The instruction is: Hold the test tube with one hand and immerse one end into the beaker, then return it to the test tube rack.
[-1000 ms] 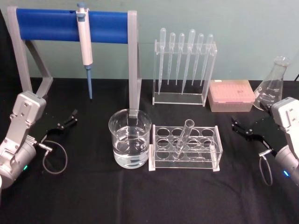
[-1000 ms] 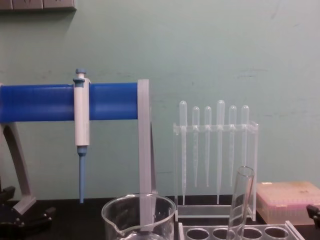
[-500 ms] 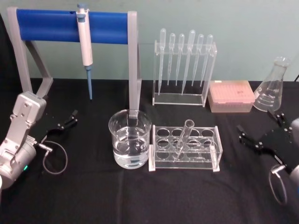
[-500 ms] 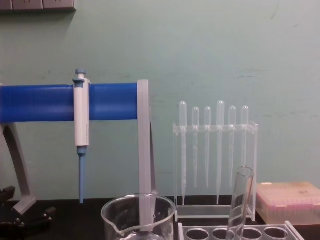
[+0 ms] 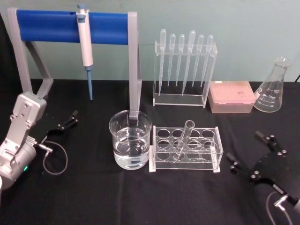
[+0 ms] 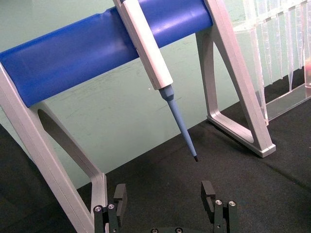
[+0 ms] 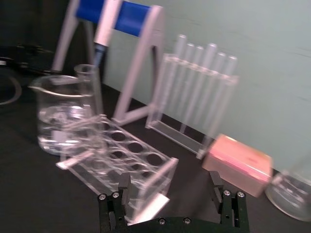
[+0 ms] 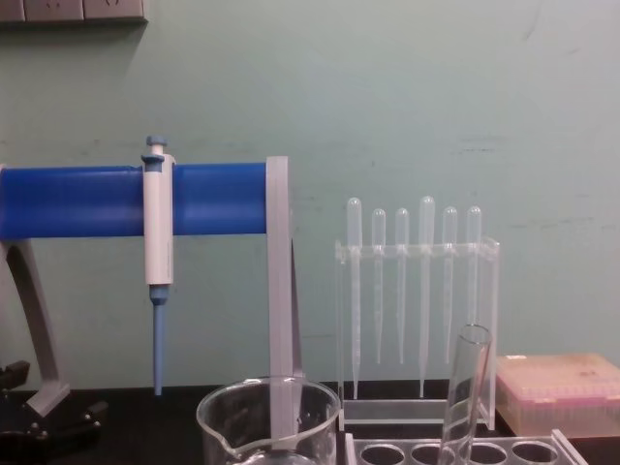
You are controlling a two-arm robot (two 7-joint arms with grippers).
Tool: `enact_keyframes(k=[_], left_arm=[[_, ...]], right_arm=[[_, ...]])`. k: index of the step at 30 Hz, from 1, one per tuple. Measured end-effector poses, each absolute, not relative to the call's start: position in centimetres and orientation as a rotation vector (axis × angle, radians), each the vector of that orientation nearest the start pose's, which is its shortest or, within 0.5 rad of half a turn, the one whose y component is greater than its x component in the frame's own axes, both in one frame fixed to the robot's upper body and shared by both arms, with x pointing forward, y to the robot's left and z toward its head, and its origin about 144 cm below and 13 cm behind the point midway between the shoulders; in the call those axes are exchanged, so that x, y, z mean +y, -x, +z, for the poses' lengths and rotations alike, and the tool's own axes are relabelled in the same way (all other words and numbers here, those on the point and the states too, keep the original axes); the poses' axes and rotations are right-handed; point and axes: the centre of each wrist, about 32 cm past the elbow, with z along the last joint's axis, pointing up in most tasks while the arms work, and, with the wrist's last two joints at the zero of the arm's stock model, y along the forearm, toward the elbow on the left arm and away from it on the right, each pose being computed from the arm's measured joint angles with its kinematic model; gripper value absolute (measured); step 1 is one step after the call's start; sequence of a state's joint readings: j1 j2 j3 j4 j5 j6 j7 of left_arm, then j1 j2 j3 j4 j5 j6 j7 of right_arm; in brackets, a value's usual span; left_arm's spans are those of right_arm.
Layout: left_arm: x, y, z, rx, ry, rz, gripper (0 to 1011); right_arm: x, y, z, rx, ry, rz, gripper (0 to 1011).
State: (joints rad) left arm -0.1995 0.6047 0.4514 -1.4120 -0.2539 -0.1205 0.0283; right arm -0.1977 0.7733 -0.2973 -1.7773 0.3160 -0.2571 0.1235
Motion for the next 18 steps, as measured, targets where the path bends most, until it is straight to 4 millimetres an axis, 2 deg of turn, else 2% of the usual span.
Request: enact_keyframes(k=[9, 18], left_arm=[[31.0, -48.9, 114.0, -0.285, -0.304, 1.248, 1000], [31.0, -48.9, 114.0, -0.285, -0.304, 1.248, 1000]], right_arm=[[-30.2, -40.0, 115.0, -0.329, 0.172, -0.866, 1002], [-27.5, -42.8, 114.7, -0.36, 0.109, -0.799, 1002]])
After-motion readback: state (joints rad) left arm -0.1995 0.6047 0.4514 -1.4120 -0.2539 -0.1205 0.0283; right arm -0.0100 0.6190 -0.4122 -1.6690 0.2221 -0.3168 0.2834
